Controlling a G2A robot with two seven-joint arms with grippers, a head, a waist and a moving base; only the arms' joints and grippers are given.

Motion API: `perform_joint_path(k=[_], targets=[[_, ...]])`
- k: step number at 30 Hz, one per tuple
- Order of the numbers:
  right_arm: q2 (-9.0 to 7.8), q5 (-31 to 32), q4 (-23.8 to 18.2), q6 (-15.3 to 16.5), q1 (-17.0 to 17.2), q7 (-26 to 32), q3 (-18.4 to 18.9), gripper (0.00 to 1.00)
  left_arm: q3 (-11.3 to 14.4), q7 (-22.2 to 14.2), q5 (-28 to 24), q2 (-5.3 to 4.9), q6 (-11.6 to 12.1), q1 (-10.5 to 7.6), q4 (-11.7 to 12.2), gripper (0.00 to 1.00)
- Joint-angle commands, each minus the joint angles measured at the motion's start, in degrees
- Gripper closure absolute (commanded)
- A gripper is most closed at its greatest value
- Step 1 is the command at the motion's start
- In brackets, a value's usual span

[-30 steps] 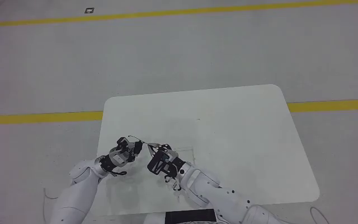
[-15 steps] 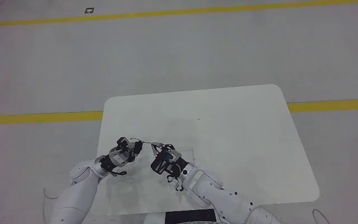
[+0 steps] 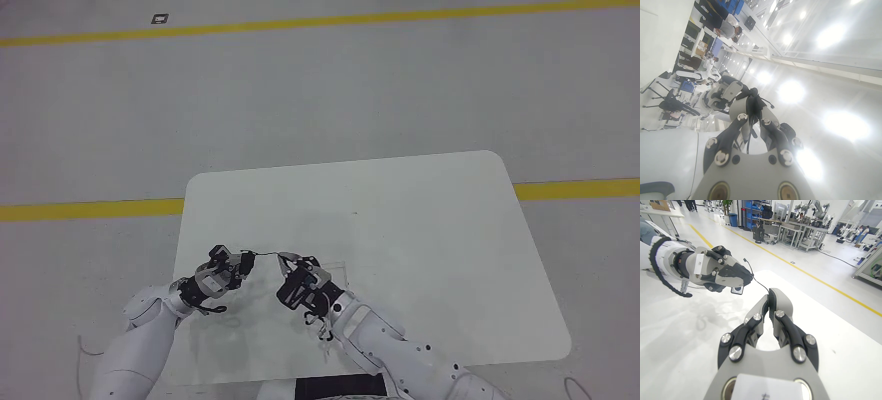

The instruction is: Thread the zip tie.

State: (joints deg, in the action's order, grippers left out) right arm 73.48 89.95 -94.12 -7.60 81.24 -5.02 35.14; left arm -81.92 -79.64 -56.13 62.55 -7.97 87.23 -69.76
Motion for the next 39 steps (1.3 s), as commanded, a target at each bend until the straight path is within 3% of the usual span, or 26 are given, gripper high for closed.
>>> perform_joint_path(k=[1,17,39], targets=[[-0.19,0.0,-0.19,-0.08,0.16,0.02,0.1,1.0,0.0,0.0,0.0,0.0,0.0,0.0,0.0,1.0],[-1.31,0.0,-1.6,-0.44,1.33,0.76,1.73,1.0,0.0,0.0,0.0,0.0,0.0,0.0,0.0,1.0],[-0.88,0.0,-1.06,-0.09,2.98,0.83,4.35,1.0,0.0,0.0,0.0,0.0,0.0,0.0,0.0,1.0]])
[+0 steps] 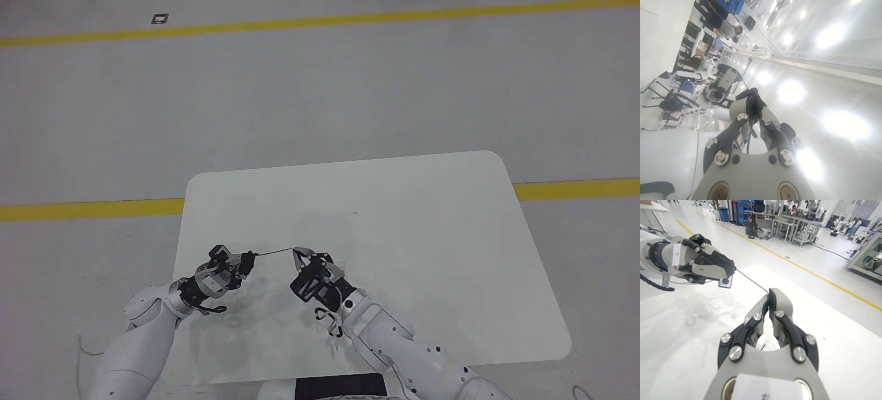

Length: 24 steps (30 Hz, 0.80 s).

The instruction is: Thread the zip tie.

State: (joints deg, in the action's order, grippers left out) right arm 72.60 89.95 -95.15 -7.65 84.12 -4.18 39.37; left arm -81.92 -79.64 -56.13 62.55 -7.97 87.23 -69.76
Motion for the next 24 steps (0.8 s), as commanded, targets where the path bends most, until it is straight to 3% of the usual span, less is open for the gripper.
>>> perform_joint_path(k=[1,14,24], targets=[[0.01,0.0,-0.09,-0.06,0.21,-0.04,0.25,1.0,0.0,0.0,0.0,0.0,0.0,0.0,0.0,1.0],[-0.42,0.0,-0.87,-0.53,1.87,-1.02,1.55,1.0,0.0,0.0,0.0,0.0,0.0,0.0,0.0,1.0],[-2.35,0.0,-3.52,-3.16,6.02,-2.75,5.22,1.0,0.0,0.0,0.0,0.0,0.0,0.0,0.0,1.0]])
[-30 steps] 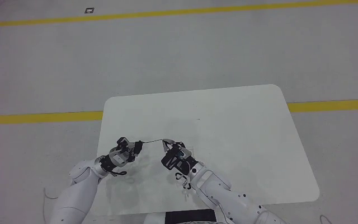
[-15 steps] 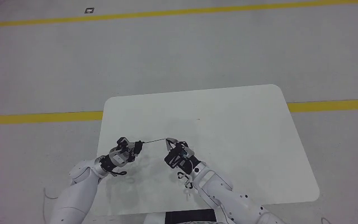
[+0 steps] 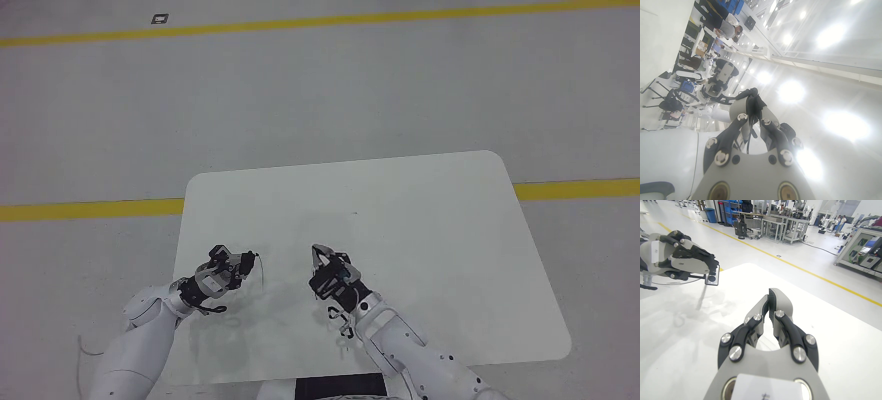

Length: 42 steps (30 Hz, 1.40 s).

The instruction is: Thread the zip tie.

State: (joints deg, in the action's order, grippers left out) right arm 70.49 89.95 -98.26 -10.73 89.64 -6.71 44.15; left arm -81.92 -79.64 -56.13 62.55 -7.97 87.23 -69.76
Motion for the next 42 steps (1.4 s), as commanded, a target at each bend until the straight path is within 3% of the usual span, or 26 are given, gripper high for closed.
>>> perform_joint_path(k=[1,3,4,5,18,24,28,42], targets=[[-0.57,0.0,-0.97,-0.03,1.15,-0.4,0.96,1.0,0.0,0.0,0.0,0.0,0.0,0.0,0.0,1.0],[-1.06,0.0,-1.8,0.8,1.85,-0.39,1.41,1.0,0.0,0.0,0.0,0.0,0.0,0.0,0.0,1.0],[-1.37,0.0,-2.1,2.4,1.81,-0.06,1.34,0.57,0.0,0.0,0.0,0.0,0.0,0.0,0.0,1.0],[-1.79,0.0,-2.46,3.47,1.63,1.0,1.39,0.0,0.0,0.0,0.0,0.0,0.0,0.0,0.0,1.0],[-1.81,-0.14,-3.1,4.08,1.91,0.99,1.87,0.0,0.0,0.0,0.0,0.0,0.0,0.0,0.0,1.0],[-2.72,0.0,-7.61,6.0,3.57,1.88,4.56,0.0,0.0,0.0,0.0,0.0,0.0,0.0,0.0,1.0],[-3.71,0.0,-10.71,4.89,4.47,3.5,5.6,0.0,0.0,0.0,0.0,0.0,0.0,0.0,0.0,1.0],[-3.79,0.0,-10.86,4.56,4.54,3.65,5.66,0.0,0.0,0.0,0.0,0.0,0.0,0.0,0.0,1.0]])
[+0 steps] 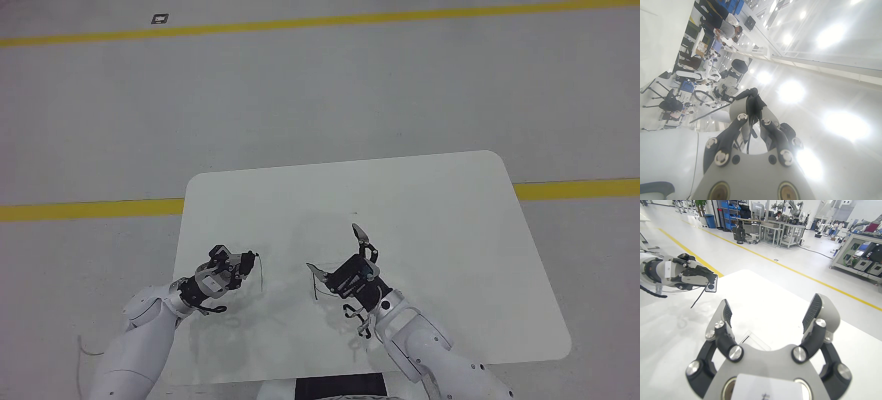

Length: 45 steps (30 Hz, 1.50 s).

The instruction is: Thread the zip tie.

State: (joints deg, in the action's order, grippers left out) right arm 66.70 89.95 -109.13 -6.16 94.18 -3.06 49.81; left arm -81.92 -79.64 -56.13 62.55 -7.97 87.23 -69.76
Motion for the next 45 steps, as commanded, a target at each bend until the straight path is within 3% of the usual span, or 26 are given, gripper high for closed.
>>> perform_joint_path(k=[1,3,6,13,45], targets=[[0.0,0.0,0.0,0.0,0.0,0.0,0.0,0.0,0.0,0.0,0.0,0.0,0.0,0.0,0.0,1.0],[0.0,0.0,0.0,0.0,0.0,0.0,0.0,0.0,0.04,0.29,-0.04,0.01,0.06,-0.02,-0.14,1.0],[0.0,0.0,0.0,0.0,0.0,0.0,0.0,0.0,0.27,0.0,-1.09,-0.1,-0.87,0.36,-2.26,1.0],[0.0,0.0,0.0,0.0,0.0,0.0,0.0,0.0,0.26,0.0,-3.22,-1.6,-2.35,3.41,-10.11,1.0],[0.0,0.0,0.0,0.0,0.0,0.0,0.0,0.0,0.26,0.0,-3.22,-1.6,-2.35,3.41,-10.11,1.0]])
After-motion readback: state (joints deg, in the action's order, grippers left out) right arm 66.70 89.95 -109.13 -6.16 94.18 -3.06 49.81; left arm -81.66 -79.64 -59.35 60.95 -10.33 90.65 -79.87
